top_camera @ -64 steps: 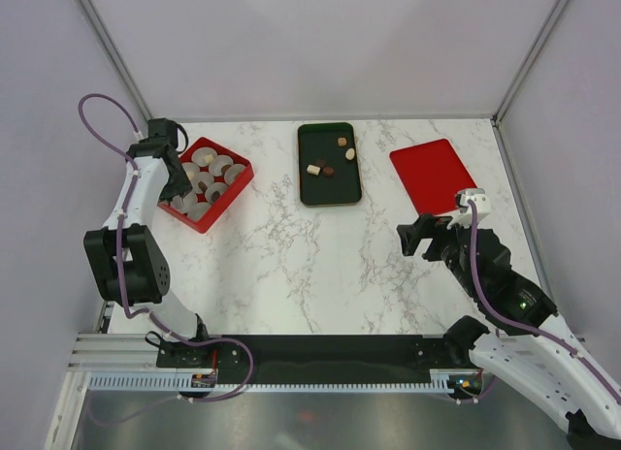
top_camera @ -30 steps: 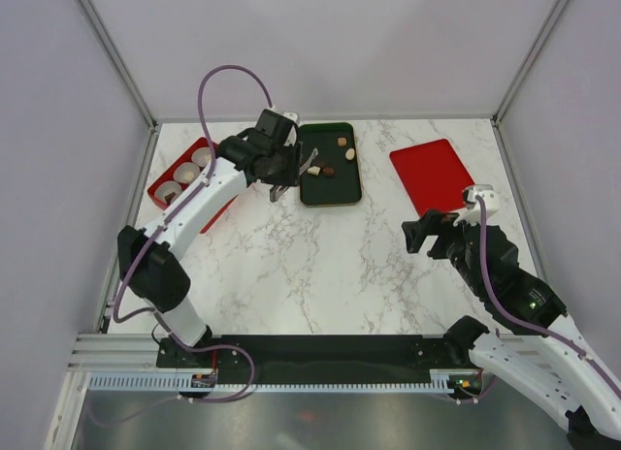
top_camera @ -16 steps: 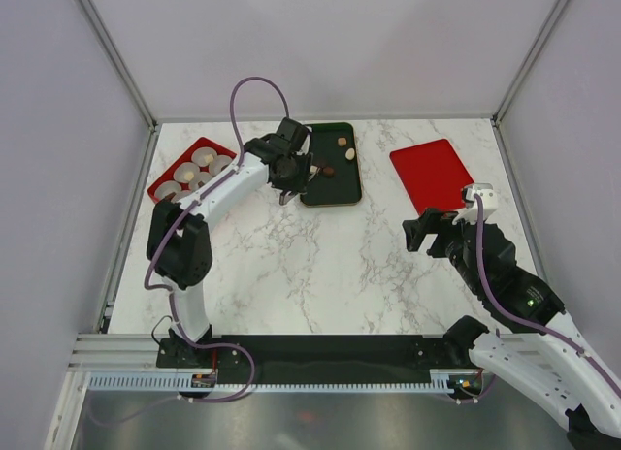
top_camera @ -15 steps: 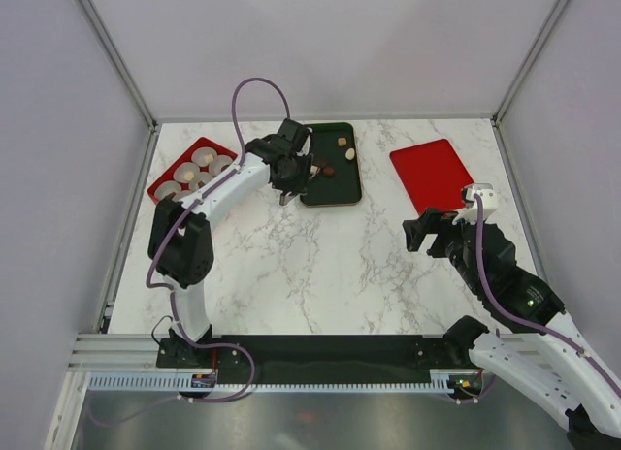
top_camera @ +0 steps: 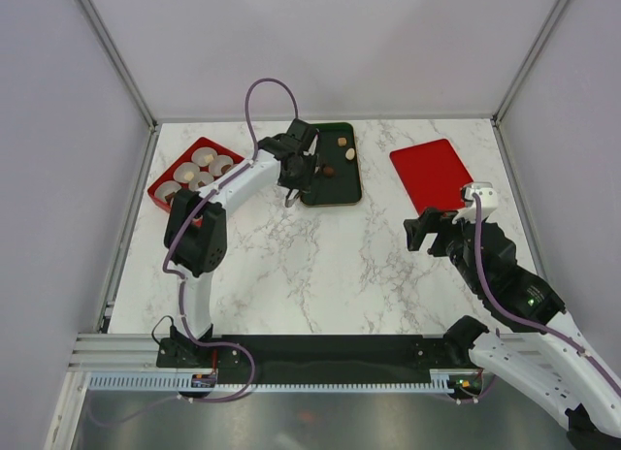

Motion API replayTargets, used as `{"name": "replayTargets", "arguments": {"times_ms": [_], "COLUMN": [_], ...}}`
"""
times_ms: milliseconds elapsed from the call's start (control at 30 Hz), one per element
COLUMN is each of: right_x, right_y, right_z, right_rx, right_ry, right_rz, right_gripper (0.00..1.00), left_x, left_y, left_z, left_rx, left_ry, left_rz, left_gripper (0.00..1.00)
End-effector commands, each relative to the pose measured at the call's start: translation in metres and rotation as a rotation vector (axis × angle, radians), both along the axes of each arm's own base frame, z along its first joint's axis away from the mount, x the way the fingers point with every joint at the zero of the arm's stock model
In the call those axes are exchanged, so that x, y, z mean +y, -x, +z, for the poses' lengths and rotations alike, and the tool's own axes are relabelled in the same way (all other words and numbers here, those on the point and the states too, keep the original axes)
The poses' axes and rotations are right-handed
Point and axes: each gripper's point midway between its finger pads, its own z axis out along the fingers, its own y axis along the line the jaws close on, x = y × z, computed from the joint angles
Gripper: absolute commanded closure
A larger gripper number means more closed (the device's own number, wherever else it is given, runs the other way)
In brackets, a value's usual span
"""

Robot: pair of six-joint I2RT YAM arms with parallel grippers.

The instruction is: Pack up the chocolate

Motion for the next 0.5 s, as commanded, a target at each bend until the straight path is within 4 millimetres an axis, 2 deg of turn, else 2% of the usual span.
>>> {"name": "replayTargets", "arguments": {"times_ms": [0,300,467], "right_x": [-0.004,-0.005,0.003], "right_y": [-0.002,-0.001,0.0], "right_z": [0.019,0.013,0.013], "right_rx": [-0.042,-0.037,-0.021], "right_ry": [0.002,-0.005,-0.026], "right_rz": [-0.014,-0.019,0.008], "right_gripper": [0.04,0.04,0.04], "left_x": [-0.006,0.0,0.0], "left_y": [-0.02,-0.003,0.002], "left_z": [0.015,0.021,0.023], "left_rx": [-0.077,-0.055,-0.044], "left_ry": [0.009,0.014,0.011], "left_rz": [-0.02,-0.002,-0.004], "left_gripper": [0.5,0.51,0.51]}}
